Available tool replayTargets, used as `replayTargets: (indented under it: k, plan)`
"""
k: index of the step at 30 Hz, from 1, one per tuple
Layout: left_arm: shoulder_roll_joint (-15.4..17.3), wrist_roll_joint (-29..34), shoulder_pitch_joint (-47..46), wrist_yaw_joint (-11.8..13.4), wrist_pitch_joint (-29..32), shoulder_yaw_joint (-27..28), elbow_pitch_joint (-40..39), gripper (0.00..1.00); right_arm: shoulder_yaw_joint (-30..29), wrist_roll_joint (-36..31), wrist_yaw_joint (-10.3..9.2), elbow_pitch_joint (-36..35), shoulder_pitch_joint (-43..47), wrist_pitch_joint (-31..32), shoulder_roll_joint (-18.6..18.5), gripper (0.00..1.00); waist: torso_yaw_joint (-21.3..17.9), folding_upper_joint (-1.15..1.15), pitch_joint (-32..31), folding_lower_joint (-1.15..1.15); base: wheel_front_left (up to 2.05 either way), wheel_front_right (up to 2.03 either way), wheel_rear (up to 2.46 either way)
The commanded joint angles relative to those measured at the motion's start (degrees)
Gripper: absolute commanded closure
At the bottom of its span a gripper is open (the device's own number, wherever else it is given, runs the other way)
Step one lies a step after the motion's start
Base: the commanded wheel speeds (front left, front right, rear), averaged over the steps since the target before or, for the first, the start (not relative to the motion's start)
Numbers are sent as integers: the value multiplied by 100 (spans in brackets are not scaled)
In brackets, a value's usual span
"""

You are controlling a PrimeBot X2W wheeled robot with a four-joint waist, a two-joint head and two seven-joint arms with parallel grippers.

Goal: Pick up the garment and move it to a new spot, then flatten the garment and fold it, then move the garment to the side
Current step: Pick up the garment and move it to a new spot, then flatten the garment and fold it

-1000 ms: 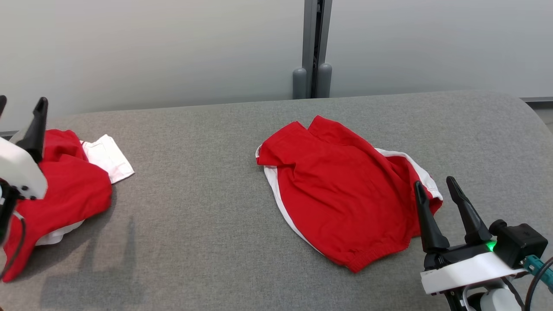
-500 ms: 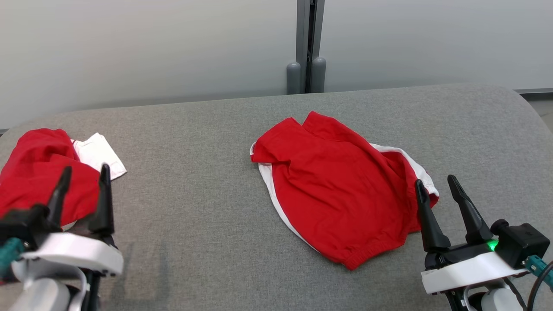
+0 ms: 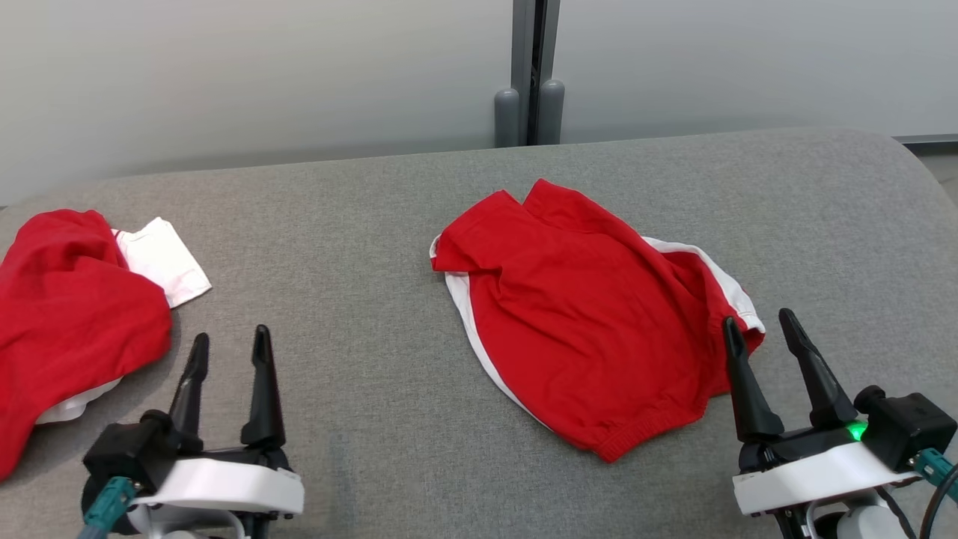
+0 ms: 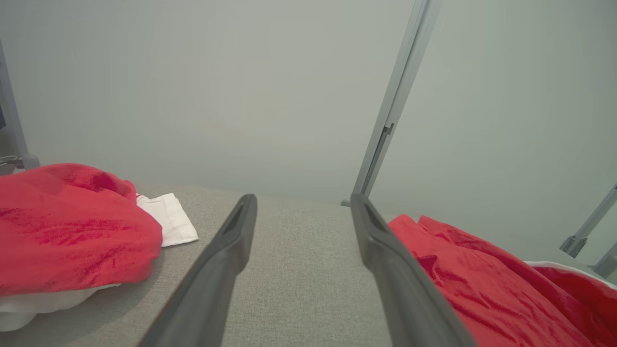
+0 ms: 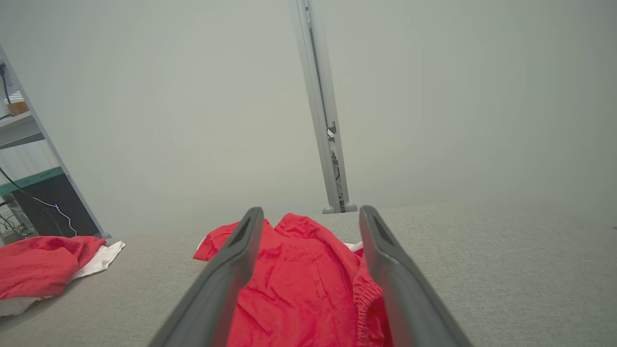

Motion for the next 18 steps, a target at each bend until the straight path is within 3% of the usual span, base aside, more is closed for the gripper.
replayTargets:
  k: [1, 8, 18]
  plan:
    - [-168, 174, 21, -112, -23, 126, 34, 0, 20, -6, 14, -2, -22, -2, -2, 0, -23, 0, 6, 0, 0, 0, 0]
    - [-536, 675, 8, -599, -23, 630, 188, 0, 136, -13, 14, 47, -30, -2, -52, 0, -102, 0, -10, 0, 0, 0, 0]
    - [-843, 1083, 83, -978, -18, 1017, 312, 0, 107, 5, 14, 58, -11, -2, -25, 0, -136, 0, -35, 0, 0, 0, 0]
